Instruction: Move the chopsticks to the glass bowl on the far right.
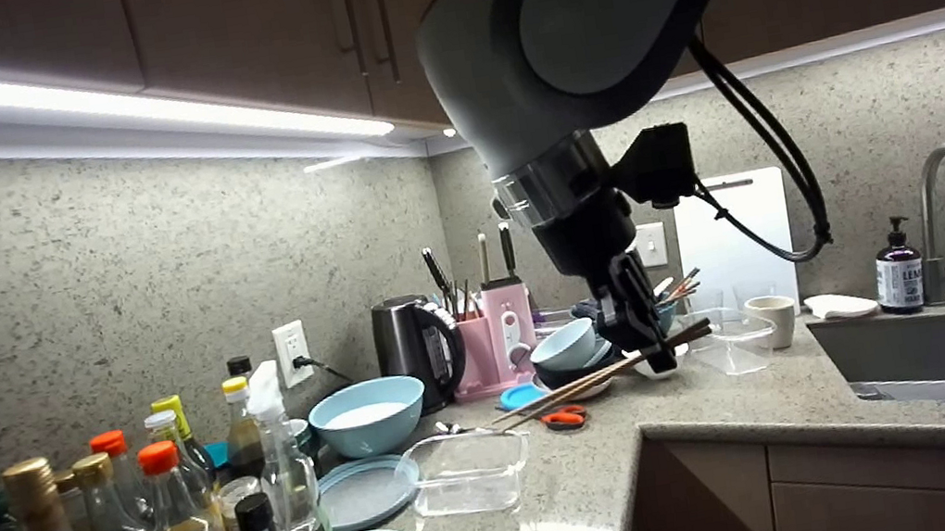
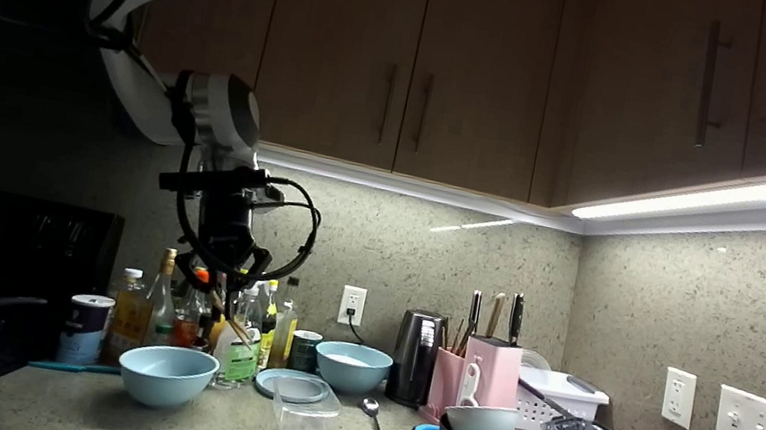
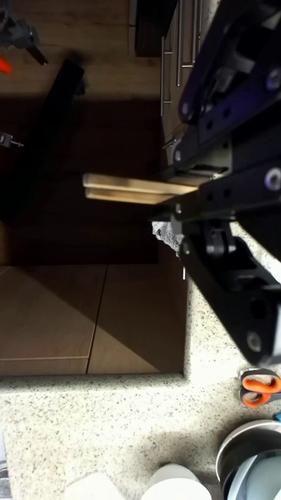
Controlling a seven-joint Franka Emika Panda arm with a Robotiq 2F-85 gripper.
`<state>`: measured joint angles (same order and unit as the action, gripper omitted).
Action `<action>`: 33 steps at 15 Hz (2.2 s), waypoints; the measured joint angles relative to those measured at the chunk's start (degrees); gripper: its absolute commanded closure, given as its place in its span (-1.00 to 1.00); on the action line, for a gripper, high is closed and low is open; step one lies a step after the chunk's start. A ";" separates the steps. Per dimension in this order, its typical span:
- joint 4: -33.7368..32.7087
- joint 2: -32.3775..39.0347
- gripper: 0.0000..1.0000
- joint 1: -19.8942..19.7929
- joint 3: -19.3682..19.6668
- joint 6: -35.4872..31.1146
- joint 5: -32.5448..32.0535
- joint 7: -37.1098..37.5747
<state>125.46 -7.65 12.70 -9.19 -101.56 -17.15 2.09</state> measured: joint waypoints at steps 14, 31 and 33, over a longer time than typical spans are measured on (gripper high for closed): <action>3.48 1.56 0.83 -12.63 11.12 -8.34 -12.97 -0.24; -0.32 1.45 0.83 -23.55 22.51 -12.21 -1.91 -0.09; -2.54 3.20 0.83 -25.38 24.32 -12.14 -0.15 -0.09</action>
<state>122.92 -4.45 -12.67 15.13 -113.70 -17.30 2.00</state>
